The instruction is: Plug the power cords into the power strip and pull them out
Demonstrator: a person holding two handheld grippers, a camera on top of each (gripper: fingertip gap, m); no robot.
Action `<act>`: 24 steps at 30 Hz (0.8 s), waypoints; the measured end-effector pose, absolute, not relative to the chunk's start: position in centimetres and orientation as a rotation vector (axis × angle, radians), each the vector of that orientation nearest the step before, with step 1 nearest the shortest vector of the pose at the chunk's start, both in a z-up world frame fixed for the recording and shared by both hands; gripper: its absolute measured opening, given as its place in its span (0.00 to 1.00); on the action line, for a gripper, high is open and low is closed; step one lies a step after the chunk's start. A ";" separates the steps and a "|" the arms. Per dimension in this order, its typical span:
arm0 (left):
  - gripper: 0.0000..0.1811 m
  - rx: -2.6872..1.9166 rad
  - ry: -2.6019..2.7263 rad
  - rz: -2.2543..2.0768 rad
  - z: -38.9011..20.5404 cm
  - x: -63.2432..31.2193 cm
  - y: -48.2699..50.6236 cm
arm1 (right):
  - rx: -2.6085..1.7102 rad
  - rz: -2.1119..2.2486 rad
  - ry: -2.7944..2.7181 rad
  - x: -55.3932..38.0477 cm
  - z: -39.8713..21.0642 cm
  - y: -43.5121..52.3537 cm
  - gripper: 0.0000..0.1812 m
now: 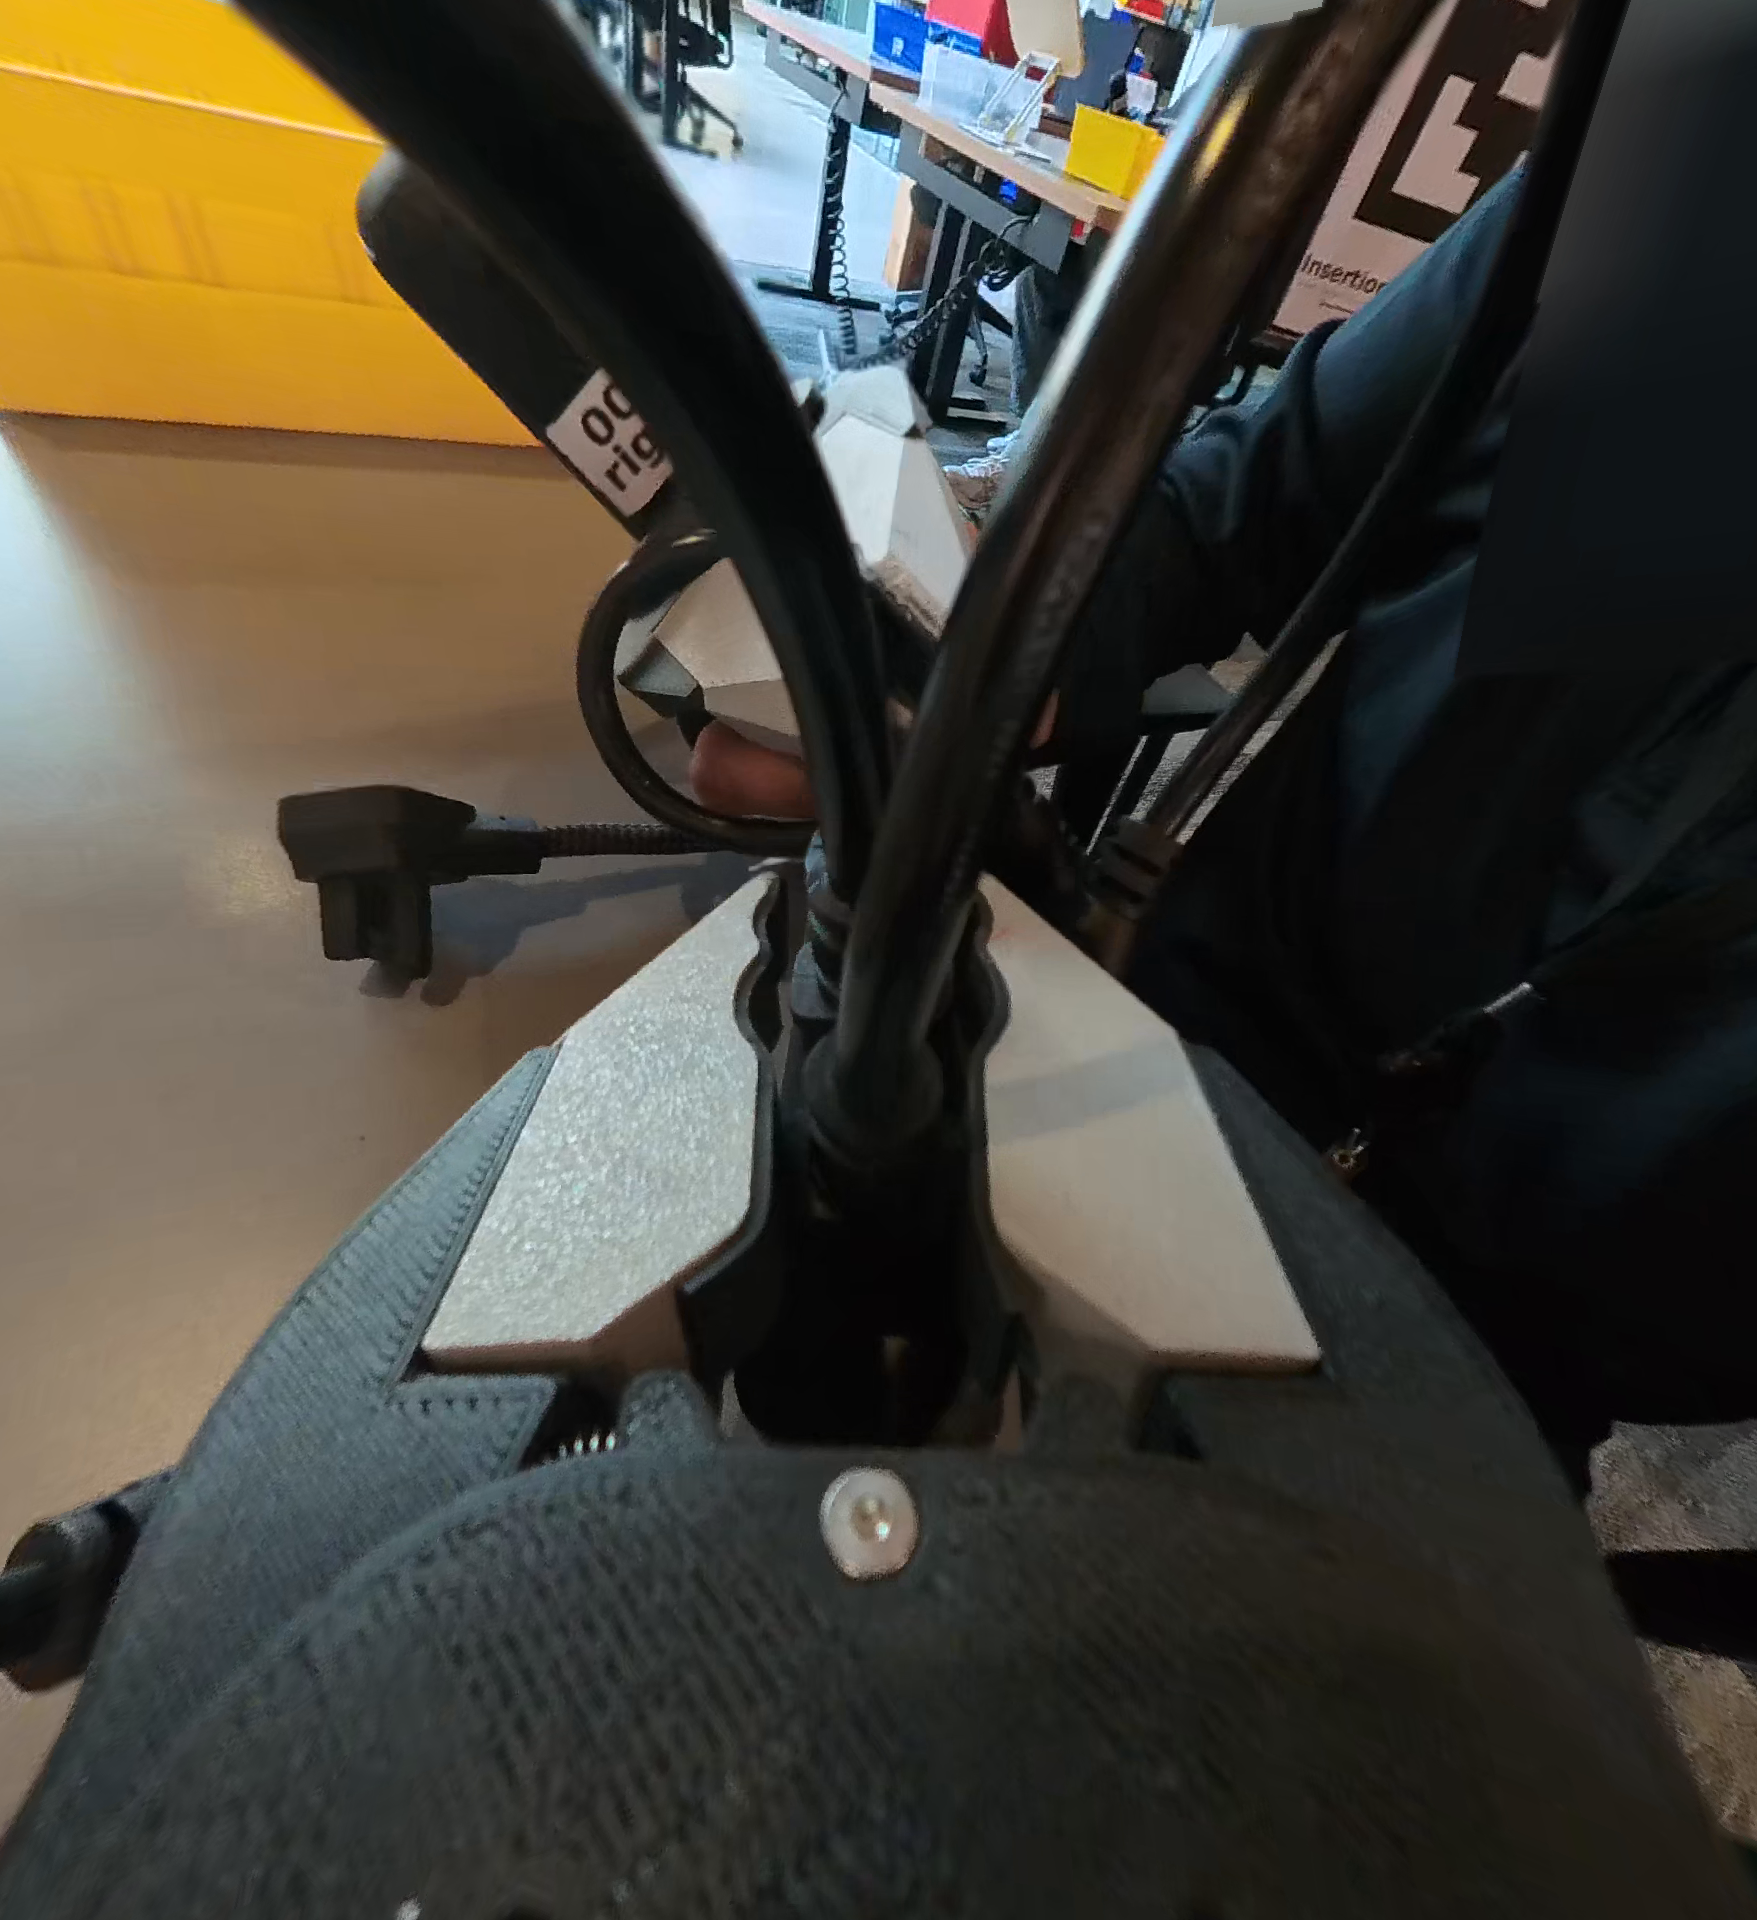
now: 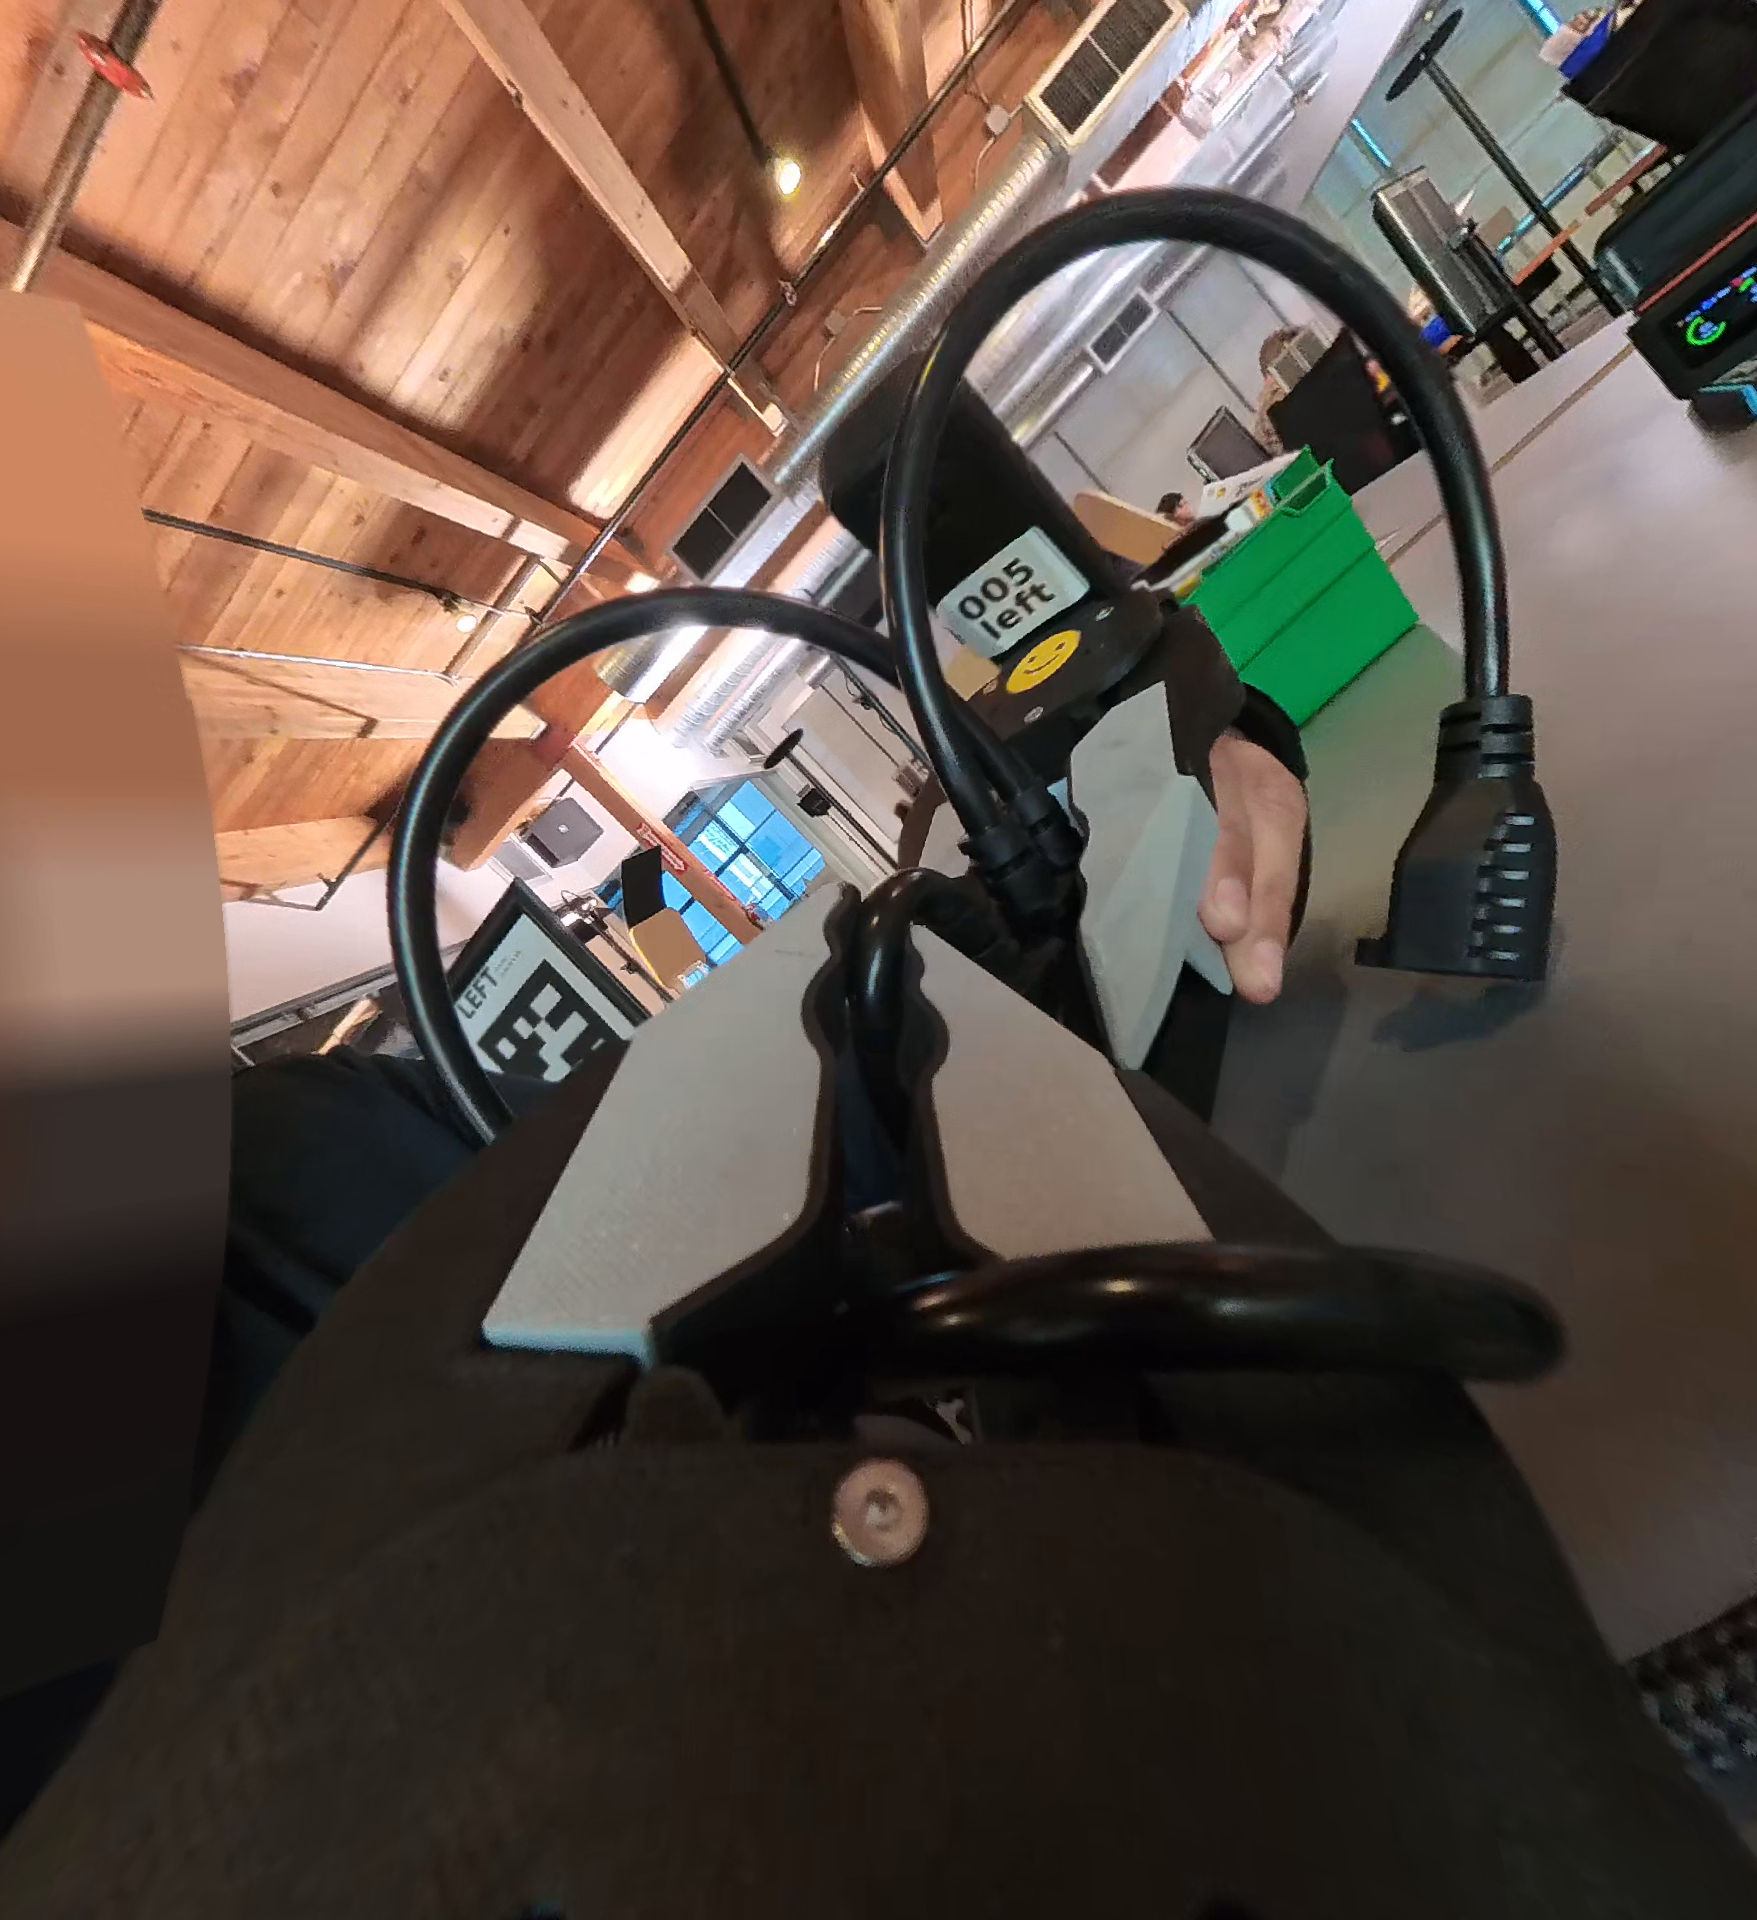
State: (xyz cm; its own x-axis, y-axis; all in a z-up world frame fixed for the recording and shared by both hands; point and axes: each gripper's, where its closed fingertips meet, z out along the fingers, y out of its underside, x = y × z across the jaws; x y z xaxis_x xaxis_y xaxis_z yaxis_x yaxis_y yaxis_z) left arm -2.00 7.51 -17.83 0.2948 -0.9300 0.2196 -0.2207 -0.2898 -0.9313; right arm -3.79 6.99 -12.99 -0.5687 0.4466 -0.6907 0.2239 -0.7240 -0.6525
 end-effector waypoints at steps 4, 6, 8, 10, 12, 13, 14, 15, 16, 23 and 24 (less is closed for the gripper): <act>0.17 -1.760 1.118 -1.066 -18.6 -3.2 5.9 | -1.405 2.364 -1.296 -4.6 -14.0 5.1 0.00; 0.18 -1.800 1.136 -1.048 -19.4 -3.6 5.1 | -1.430 2.305 -1.388 -5.0 -14.7 4.3 0.00; 0.18 -1.830 1.184 -0.950 -19.6 -4.0 4.7 | -1.404 2.254 -1.471 -5.0 -14.9 3.8 0.00; 0.18 -1.851 1.208 -0.849 -19.7 -4.2 4.9 | -1.383 2.208 -1.535 -4.9 -15.2 3.7 0.00; 0.21 -1.870 1.210 -0.792 -20.0 -4.5 5.2 | -1.381 2.166 -1.582 -4.8 -15.6 3.8 0.00; 0.22 -1.898 1.216 -0.761 -20.2 -4.8 5.3 | -1.390 2.166 -1.591 -4.8 -15.7 3.8 0.00; 0.23 -1.929 1.227 -0.723 -20.3 -5.2 5.2 | -1.405 2.181 -1.593 -4.9 -15.8 3.9 0.00; 0.23 -1.955 1.230 -0.677 -20.3 -5.7 5.2 | -1.418 2.199 -1.593 -4.9 -15.9 4.0 0.00; 0.22 -1.983 1.220 -0.637 -20.1 -6.2 5.1 | -1.420 2.207 -1.595 -4.9 -15.9 4.0 0.00; 0.24 -2.113 1.194 -0.501 -20.4 -6.6 4.3 | -1.392 2.195 -1.659 -4.6 -16.0 3.2 0.01; 0.24 -2.120 1.179 -0.490 -20.4 -6.7 4.3 | -1.394 2.184 -1.661 -4.6 -16.1 3.2 0.01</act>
State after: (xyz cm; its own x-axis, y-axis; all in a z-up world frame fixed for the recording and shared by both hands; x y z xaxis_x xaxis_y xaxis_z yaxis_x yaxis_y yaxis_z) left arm -6.70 4.33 -20.38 0.5245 -0.8513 0.0085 -0.6064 -0.3806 -0.6981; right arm -4.65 3.20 -16.07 -0.5879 0.5340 -0.6076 0.4429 -0.4160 -0.7942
